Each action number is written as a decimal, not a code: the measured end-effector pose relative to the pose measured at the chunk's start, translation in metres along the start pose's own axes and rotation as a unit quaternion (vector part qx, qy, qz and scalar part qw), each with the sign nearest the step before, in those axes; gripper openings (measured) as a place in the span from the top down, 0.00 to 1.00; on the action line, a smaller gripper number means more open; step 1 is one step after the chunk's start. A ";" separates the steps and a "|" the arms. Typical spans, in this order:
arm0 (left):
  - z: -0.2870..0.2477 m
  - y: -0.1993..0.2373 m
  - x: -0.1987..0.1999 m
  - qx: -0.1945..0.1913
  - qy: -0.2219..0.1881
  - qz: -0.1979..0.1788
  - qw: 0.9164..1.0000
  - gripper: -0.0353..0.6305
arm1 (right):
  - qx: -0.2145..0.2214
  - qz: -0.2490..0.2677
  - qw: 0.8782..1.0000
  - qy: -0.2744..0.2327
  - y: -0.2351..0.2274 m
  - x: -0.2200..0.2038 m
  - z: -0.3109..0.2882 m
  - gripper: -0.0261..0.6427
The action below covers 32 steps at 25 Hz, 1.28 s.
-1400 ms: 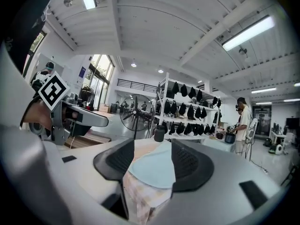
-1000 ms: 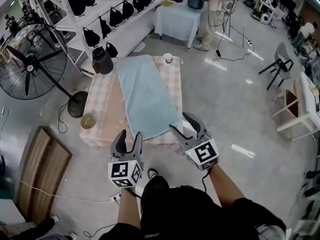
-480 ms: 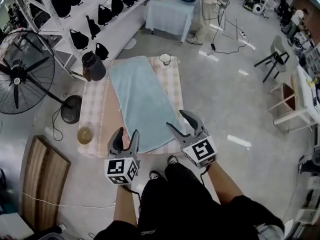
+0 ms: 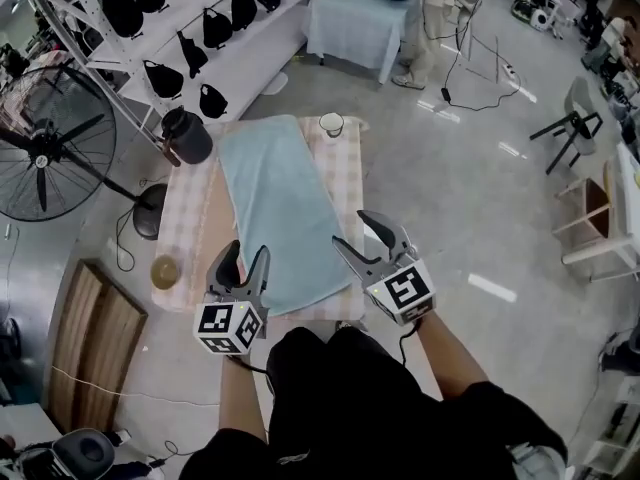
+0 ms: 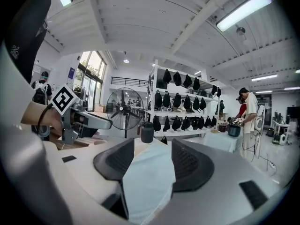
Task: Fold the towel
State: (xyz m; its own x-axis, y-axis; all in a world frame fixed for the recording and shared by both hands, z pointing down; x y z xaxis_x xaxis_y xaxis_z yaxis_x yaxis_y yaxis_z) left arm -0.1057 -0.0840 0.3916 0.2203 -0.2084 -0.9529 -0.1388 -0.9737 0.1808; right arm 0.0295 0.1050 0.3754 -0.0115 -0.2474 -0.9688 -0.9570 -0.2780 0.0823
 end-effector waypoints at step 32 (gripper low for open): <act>0.015 0.017 -0.275 -0.019 0.364 -0.038 0.930 0.63 | 0.181 0.025 0.939 0.293 0.036 -0.246 -0.027 0.62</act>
State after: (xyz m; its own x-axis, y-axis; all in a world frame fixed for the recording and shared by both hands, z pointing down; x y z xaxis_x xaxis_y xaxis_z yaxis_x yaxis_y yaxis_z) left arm -0.1834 -0.0421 0.6527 0.8255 -0.1334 -0.5484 -0.0659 -0.9878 0.1412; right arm 0.0053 0.1309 0.6234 0.0016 -0.7493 -0.6622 -0.9966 0.0537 -0.0632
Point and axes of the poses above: the fingertips, and each gripper's own axes: z backward along the fingers, y to its left, x out of its top, the point moved 6 cm from there along z, backward along the fingers
